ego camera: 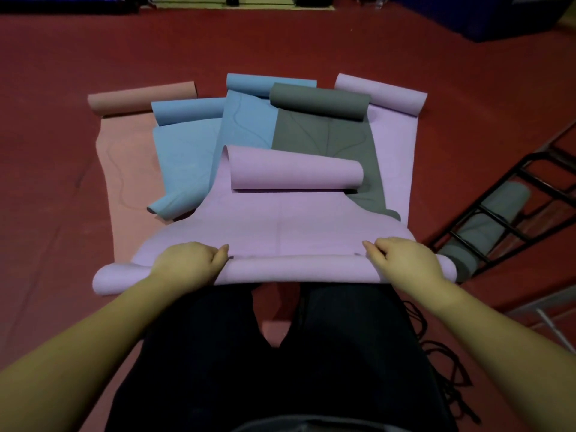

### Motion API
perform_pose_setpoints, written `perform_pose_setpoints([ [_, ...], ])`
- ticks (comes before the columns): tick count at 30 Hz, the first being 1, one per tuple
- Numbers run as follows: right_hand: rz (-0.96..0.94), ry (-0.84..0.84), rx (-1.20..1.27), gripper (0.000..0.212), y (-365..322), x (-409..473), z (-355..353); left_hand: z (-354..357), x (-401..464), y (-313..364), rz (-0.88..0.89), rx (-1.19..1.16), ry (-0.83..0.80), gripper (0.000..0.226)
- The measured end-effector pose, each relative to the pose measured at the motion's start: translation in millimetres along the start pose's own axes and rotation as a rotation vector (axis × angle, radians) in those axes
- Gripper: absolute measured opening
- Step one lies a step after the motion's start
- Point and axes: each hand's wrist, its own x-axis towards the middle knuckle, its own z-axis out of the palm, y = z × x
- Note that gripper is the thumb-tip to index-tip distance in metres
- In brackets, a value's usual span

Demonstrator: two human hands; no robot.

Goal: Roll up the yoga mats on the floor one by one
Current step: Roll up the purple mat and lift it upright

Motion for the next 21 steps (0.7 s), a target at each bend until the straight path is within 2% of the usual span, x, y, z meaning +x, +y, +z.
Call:
perform_pose_setpoints([
  [4,0.149,-0.49,0.011,0.05,-4,24,-22,0,-4,-5,0.047,0.118,0.017,0.046],
  [7,0.178,-0.666,0.068,0.059,-7,36,-28,1,-8,-7,0.091,0.184,0.055,0.036],
  [12,0.164,-0.735,0.081,0.053,-6,44,-21,1,-12,-6,0.011,0.176,0.065,0.036],
  [15,0.168,-0.715,0.094,0.05,-4,42,-17,-3,-17,-10,-0.037,-0.063,0.074,0.039],
  [17,0.174,-0.703,0.089,0.05,-3,41,-15,2,-20,-23,0.039,-0.14,0.138,0.039],
  [19,0.173,-0.696,0.082,0.051,-1,42,-11,9,-25,-38,0.096,-0.044,0.243,0.041],
  [21,0.18,-0.685,0.084,0.052,0,42,-10,13,-31,-48,0.063,0.093,0.282,0.041],
])
